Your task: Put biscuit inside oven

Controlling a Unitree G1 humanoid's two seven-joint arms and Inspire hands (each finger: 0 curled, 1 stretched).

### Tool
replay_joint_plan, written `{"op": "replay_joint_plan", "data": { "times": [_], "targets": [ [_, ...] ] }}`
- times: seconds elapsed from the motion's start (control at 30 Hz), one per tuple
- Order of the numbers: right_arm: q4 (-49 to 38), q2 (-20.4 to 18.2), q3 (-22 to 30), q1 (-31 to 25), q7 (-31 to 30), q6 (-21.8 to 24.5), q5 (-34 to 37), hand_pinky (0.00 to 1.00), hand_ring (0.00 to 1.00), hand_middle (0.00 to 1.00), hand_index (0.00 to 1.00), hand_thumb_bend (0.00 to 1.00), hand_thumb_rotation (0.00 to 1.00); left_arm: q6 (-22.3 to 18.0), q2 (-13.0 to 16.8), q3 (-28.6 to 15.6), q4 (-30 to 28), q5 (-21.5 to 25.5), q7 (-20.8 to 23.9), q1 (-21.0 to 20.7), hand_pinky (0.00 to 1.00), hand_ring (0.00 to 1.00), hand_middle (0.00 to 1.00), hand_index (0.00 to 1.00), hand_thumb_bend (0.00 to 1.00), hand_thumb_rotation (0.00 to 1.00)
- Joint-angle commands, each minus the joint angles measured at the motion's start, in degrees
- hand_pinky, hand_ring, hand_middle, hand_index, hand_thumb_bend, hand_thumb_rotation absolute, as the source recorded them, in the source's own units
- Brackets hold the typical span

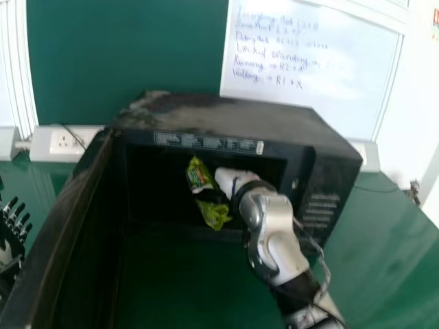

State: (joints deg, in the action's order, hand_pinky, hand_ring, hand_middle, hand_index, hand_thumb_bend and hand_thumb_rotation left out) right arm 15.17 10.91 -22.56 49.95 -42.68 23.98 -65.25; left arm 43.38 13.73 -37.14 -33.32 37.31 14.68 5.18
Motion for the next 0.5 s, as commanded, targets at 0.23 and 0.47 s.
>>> {"op": "replay_joint_plan", "data": {
  "times": [0.23, 0.47],
  "targets": [
    [6.92, -0.07, -1.78, 4.32, 7.52, 0.35, 4.42, 0.19, 0.27, 0.47, 0.72, 0.56, 0.0, 0.43, -0.4, 0.7, -1.26, 0.26, 0.02, -0.05, 0.74, 0.77, 0.79, 0.5, 0.51, 0.04],
    [15.99, -0.24, -3.66, 8.79, 12.69, -0.66, 7.07, 0.17, 0.25, 0.47, 0.69, 0.56, 0.0, 0.96, -0.84, 0.35, -1.82, 0.74, 0.79, -0.15, 0.76, 0.79, 0.79, 0.49, 0.5, 0.05]
  ]
}}
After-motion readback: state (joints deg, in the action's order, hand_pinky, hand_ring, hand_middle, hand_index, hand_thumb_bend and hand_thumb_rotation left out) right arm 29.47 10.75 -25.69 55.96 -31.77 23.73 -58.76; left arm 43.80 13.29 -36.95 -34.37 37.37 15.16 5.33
